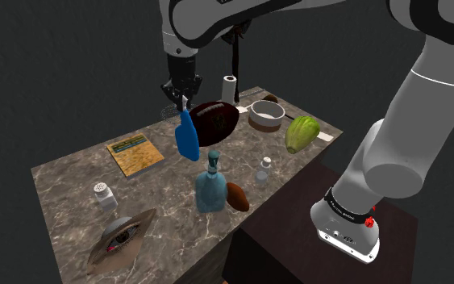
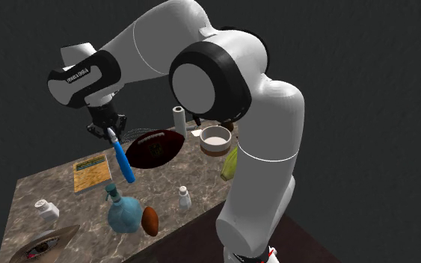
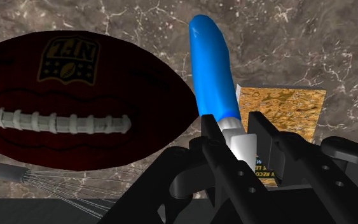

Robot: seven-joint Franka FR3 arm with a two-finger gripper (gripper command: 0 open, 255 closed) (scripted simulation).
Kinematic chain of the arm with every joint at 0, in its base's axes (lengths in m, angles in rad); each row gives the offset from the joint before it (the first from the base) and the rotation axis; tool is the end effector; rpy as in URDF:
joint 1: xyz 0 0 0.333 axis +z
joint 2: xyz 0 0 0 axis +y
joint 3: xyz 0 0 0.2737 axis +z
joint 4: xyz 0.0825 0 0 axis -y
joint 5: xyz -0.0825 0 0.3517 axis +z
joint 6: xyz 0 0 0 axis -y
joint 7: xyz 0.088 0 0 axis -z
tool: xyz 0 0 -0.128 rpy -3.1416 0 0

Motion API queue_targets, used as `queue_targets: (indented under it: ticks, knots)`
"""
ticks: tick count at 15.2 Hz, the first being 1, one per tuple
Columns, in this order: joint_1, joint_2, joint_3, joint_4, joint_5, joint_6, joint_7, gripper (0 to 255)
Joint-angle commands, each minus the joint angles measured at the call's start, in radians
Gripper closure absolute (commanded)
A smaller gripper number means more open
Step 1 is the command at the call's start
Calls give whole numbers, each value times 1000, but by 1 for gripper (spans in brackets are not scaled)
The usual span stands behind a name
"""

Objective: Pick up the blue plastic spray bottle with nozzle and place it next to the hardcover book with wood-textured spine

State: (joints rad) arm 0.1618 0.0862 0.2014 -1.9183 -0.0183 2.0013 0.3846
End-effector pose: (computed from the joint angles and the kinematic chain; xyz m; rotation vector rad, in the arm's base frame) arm 0.5124 0.1916 0.3983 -3.1415 0.0227 0.0024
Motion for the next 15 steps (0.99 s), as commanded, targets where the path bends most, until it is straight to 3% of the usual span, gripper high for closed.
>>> queue_targets:
  ticks: [1, 10, 11, 15]
  knots:
    - [0, 6, 0, -20, -2, 26, 1, 255]
    - [0, 9, 0, -26, -3, 36, 2, 255]
    - [0, 9, 0, -26, -3, 36, 2, 0]
    - [0, 9, 0, -27, -3, 36, 2, 0]
